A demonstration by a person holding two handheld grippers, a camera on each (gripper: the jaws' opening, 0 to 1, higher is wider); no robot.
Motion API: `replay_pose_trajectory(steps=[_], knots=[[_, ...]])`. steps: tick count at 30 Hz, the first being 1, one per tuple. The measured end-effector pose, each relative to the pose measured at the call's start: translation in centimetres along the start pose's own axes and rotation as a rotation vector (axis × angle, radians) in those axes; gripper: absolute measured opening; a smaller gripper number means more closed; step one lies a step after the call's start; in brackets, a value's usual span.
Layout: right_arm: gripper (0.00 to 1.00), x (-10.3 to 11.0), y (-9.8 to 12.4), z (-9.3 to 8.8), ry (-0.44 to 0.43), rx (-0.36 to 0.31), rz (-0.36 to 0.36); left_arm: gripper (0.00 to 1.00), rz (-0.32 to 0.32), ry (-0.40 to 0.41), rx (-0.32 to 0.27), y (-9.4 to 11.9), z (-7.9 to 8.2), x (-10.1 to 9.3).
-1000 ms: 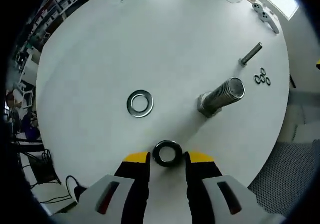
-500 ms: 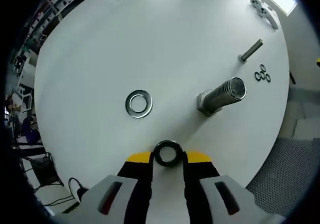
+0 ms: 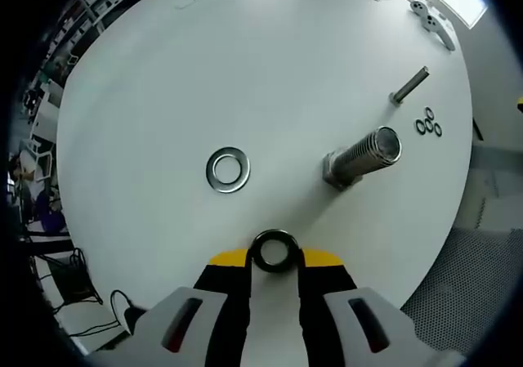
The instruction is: Place the washer onto the threaded stud by aligning its center hole with the stud, sliding it down to the base, and recovering from edge contact or off-axis alignment until the washer reaches the visible bottom stop.
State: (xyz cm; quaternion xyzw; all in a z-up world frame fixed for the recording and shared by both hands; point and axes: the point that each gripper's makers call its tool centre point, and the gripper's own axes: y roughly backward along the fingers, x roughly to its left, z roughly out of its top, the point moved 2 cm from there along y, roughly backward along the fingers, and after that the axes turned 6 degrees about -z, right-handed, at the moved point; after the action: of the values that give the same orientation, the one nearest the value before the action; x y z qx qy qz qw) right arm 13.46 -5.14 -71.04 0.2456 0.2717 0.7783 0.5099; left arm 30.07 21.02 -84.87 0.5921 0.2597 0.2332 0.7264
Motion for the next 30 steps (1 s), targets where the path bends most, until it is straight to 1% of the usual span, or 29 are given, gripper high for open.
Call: replay_pose_trajectory(steps=[3,5,7,11,12,17,20,22,26,30], knots=[[0.36,-0.03,-0.01,0.00,0.000,0.001,0.000,0.19,-0.001,0.010,0.004,0.12,-0.02,-0.13],[0.35,-0.04,-0.01,0.00,-0.001,0.001,0.001,0.19,0.002,0.009,-0.004,0.12,-0.05,-0.11],[0.35,-0.03,0.00,0.00,0.000,0.000,0.002,0.19,0.008,0.042,-0.068,0.13,-0.11,-0.04],[0.35,-0.12,0.02,0.11,-0.005,-0.006,-0.003,0.19,0.006,0.033,-0.094,0.22,-0.33,0.01],[0.35,-0.12,0.00,0.09,-0.005,-0.005,-0.002,0.19,0.006,0.033,-0.096,0.29,-0.29,-0.13],[0.35,-0.04,-0.02,0.04,0.000,-0.001,-0.001,0.18,0.010,0.021,-0.062,0.17,-0.09,-0.14],[0.35,-0.09,0.02,0.08,-0.007,-0.005,-0.004,0.18,0.003,0.040,-0.081,0.27,-0.25,-0.20],[0.35,-0.09,0.02,0.05,-0.004,-0.003,-0.004,0.18,-0.005,0.025,-0.072,0.33,-0.30,-0.36],[0.35,-0.11,0.03,0.08,-0.004,-0.005,-0.006,0.18,0.000,0.004,-0.064,0.30,-0.27,-0.47],[0.35,-0.17,0.05,0.13,-0.008,-0.008,-0.008,0.18,0.008,-0.034,-0.076,0.36,0.15,-0.84]])
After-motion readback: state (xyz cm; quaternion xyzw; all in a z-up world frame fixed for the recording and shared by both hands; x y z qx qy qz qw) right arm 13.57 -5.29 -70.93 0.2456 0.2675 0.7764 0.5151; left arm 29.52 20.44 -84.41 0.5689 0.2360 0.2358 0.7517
